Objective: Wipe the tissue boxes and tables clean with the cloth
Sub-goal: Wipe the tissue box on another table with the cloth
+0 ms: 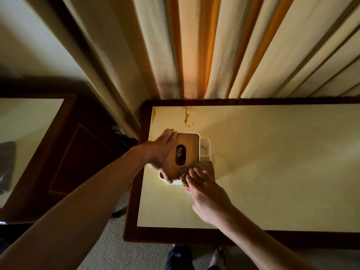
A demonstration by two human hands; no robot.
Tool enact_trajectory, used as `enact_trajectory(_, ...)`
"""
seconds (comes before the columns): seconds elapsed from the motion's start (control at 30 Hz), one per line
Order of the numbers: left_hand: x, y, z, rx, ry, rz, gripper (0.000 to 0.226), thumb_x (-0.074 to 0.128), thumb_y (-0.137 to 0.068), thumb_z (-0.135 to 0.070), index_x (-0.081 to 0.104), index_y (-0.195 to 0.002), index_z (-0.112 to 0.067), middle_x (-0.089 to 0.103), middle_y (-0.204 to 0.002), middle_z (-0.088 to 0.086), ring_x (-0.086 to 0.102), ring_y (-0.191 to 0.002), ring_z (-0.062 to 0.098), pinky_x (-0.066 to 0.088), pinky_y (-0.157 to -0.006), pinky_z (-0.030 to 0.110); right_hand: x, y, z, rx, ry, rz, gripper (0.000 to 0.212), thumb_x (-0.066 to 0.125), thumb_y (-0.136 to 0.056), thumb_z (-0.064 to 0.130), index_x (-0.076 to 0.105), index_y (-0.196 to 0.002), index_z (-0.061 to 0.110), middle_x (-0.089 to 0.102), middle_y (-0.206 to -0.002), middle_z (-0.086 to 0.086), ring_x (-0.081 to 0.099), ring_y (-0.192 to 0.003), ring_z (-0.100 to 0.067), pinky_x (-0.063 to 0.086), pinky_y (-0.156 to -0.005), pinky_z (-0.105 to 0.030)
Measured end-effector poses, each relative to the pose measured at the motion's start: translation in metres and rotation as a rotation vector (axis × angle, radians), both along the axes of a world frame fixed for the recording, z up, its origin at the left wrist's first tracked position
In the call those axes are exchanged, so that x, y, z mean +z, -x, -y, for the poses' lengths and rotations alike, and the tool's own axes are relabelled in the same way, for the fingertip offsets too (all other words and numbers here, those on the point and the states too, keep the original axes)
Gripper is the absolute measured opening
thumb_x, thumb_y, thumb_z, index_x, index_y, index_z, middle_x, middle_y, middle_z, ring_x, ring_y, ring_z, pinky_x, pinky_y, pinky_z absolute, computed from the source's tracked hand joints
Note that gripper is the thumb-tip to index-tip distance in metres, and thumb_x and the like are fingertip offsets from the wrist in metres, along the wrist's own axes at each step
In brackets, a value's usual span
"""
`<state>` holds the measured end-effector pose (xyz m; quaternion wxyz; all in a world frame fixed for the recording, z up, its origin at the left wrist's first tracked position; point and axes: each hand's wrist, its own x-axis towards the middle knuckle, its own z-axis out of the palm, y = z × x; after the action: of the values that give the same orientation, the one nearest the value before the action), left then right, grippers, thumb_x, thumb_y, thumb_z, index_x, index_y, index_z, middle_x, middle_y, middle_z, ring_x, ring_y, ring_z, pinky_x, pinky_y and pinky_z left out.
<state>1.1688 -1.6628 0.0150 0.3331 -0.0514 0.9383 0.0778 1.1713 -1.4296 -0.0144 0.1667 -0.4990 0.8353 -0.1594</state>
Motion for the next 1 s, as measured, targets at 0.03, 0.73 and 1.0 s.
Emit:
enact_trajectory(0.03,0.000,0.000,0.000,-0.003,0.003,0.002,0.164,0.087,-0.051,-0.069,-0.030,-0.150,-0.013,-0.032,-0.159,-0.001,-0.020,-0.151,0.024,0.027,-0.119,0.050,-0.001,0.002,0.001,0.004,0.010,-0.021,0.061,0.050,-0.093,0.008,0.028,-0.150,0.003,0.021,-0.160,-0.011,0.013,-0.150,-0.023,-0.007,-0.115,-0.029)
enact_trajectory(0.73,-0.012,-0.002,0.009,-0.007,0.048,-0.034,0.168,0.075,-0.038,-0.088,-0.028,-0.151,-0.019,-0.027,-0.159,-0.006,-0.009,-0.152,0.021,0.022,-0.117,0.061,-0.006,0.046,0.014,0.076,0.074,-0.080,0.055,0.045,-0.088,-0.007,0.044,-0.143,0.002,0.035,-0.153,-0.018,0.024,-0.146,-0.034,0.000,-0.116,-0.036)
enact_trajectory(1.0,-0.013,-0.002,0.009,0.013,0.011,-0.043,0.167,0.080,-0.039,-0.083,-0.024,-0.153,-0.019,-0.024,-0.160,-0.008,-0.006,-0.151,0.022,0.029,-0.116,0.058,-0.007,0.012,-0.012,0.078,0.042,0.014,0.062,0.046,-0.096,0.004,0.019,-0.153,0.005,0.014,-0.162,-0.007,0.002,-0.151,-0.017,-0.018,-0.110,-0.021)
